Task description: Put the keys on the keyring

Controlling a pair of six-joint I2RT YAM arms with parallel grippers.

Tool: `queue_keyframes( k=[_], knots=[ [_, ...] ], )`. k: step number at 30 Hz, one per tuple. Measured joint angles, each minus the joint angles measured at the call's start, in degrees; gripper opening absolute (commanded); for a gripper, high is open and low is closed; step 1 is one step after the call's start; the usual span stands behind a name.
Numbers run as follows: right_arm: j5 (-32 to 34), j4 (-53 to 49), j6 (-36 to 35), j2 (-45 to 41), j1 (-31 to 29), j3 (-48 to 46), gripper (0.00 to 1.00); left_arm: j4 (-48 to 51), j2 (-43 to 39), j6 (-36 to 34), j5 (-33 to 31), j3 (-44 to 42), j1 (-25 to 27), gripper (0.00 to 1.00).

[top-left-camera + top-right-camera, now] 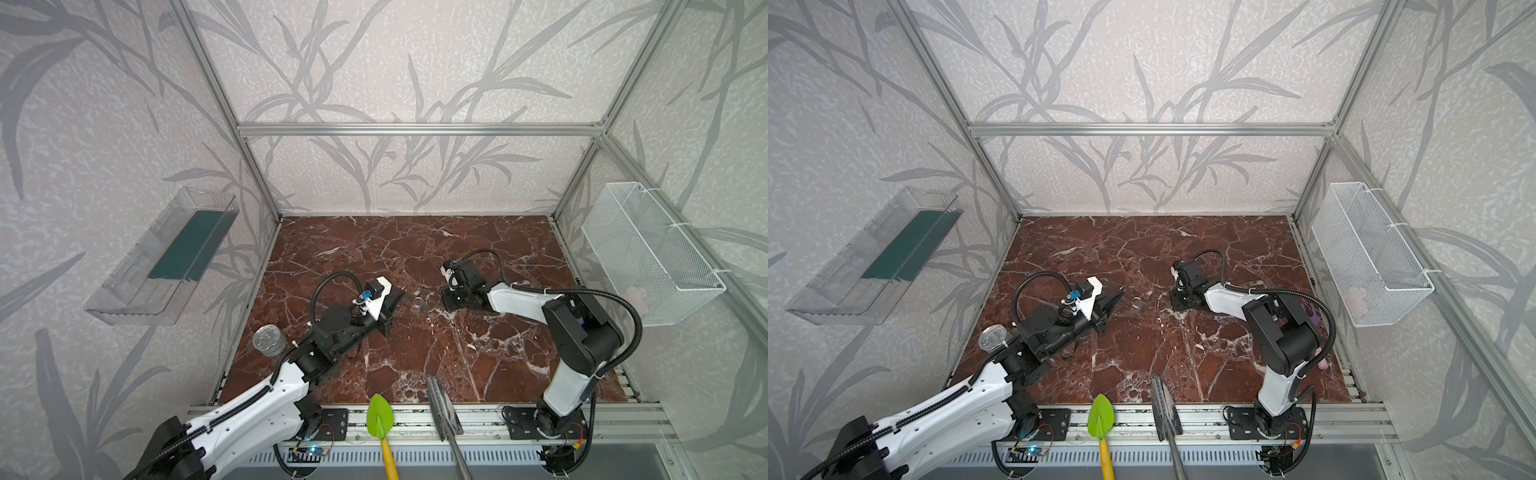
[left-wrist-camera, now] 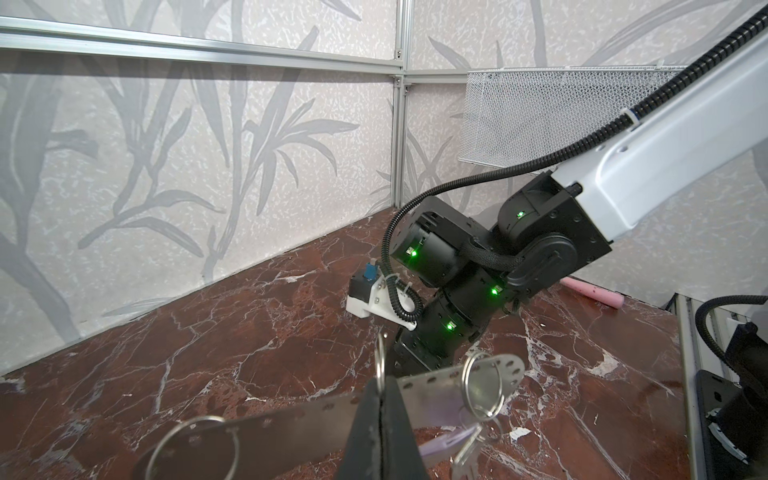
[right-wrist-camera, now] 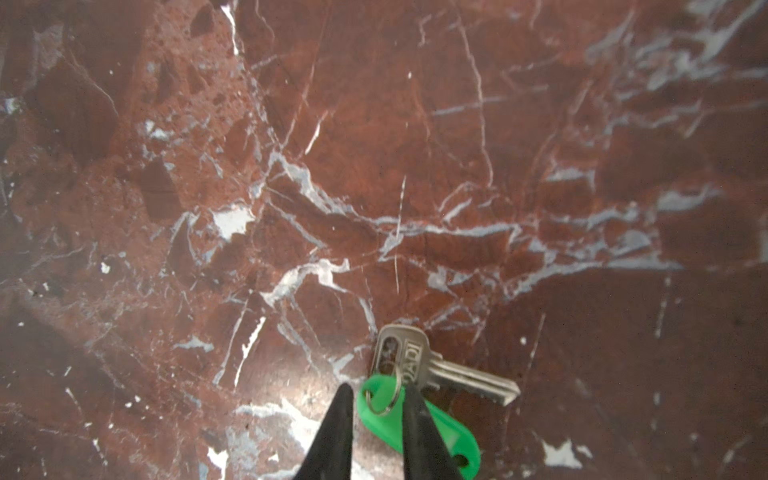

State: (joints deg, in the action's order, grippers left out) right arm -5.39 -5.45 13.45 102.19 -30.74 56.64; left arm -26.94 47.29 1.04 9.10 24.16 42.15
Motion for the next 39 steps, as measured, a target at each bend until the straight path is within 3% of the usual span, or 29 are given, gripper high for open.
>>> queue_keyframes(
  k=[8,19,39],
  knots=[
    [0.52,-1.14,-1.64,-1.09,0.04,1.49,0.25,0.0,-0.39,0.02,0.0,0.0,0.0,0.0],
    [0.63,-1.22,2.34,-1.75,-0.07,-3.48,0.24,0.0,-0.55,0.04,0.02,0.0,0.0,0.0],
    [-2.64,1.38,3.89,-0.28,-0.13,-2.75,0.23,0.42,-1.51,0.02,-0.04,0.0,0.0,0.0]
  ],
)
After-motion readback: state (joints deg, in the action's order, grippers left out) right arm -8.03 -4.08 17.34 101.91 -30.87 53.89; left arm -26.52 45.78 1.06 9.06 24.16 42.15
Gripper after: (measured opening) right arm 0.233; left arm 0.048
